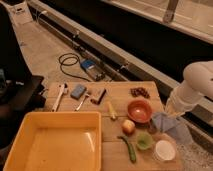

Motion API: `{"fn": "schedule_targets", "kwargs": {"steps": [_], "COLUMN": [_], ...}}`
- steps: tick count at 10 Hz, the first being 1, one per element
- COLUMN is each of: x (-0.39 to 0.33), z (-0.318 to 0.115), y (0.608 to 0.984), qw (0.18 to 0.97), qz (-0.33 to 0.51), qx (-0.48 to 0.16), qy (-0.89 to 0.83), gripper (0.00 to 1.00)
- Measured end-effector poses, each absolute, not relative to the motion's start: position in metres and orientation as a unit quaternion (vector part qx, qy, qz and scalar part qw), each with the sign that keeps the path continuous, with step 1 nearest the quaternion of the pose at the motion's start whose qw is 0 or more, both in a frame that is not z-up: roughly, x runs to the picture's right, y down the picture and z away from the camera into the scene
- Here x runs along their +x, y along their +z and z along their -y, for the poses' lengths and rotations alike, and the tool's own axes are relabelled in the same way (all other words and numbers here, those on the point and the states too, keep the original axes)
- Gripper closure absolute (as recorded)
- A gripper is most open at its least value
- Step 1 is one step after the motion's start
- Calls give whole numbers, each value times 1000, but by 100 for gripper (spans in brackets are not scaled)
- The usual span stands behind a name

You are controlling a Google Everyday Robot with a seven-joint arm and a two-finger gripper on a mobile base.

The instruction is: Place towel in paper cup

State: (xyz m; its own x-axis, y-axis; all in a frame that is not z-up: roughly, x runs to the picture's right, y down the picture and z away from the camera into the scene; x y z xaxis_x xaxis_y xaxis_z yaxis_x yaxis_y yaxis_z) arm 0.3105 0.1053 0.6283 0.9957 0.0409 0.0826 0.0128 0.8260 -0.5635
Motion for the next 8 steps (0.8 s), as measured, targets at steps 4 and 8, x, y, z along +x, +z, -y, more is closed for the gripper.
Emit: {"fn": "schedule_targets", "kwargs": {"steps": [4, 8], "x": [330, 336], "z": [-116, -159], "y": [599, 591], "qw": [961, 954], "qz": [28, 29], "qx": [-274, -295], "qy": [36, 54], "gripper": [100, 100]}}
